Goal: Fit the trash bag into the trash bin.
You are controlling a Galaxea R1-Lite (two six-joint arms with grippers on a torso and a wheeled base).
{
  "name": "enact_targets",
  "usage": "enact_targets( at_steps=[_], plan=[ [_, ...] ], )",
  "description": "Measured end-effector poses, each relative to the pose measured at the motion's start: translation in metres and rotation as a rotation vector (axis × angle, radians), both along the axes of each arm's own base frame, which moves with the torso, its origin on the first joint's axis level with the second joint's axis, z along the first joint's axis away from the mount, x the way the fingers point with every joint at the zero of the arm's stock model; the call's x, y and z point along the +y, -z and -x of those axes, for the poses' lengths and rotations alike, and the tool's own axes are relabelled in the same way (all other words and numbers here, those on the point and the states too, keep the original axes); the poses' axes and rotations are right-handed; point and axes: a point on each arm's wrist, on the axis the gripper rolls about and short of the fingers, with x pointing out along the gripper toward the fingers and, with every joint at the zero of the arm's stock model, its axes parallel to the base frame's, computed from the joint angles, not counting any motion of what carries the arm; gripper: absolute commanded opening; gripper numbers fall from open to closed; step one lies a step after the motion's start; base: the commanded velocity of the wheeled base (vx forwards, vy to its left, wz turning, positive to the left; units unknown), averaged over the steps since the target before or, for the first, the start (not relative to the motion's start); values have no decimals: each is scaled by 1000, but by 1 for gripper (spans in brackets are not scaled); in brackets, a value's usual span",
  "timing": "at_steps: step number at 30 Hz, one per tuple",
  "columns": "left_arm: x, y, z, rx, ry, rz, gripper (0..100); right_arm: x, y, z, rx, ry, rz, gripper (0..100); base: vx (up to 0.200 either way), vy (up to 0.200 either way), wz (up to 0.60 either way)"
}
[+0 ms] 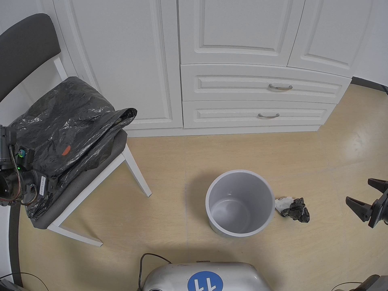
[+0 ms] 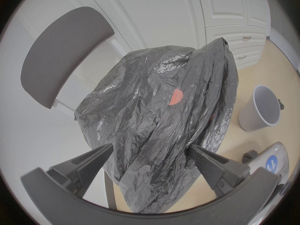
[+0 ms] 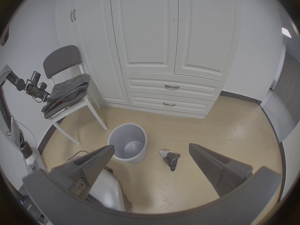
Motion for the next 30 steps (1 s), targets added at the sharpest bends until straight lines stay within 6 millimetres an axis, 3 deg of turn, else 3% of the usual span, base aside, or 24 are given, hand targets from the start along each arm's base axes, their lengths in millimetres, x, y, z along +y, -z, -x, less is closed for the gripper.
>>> enact_targets(
  at_steps=[7, 11, 19, 30],
  plan=[
    [-1, 2, -15, 0, 5, 6, 100, -1, -1, 0, -4, 12, -1, 100, 0, 0, 0],
    [-11, 3, -19, -4, 49, 16, 100, -1, -1, 0, -5, 15, -1, 100, 0, 0, 0],
    [-35, 5, -18, -17, 152, 15, 100, -1, -2, 0, -7, 16, -1, 100, 0, 0, 0],
    [-38, 19, -12, 43, 164, -79, 100, -3, -2, 0, -9, 28, -1, 100, 0, 0, 0]
  ],
)
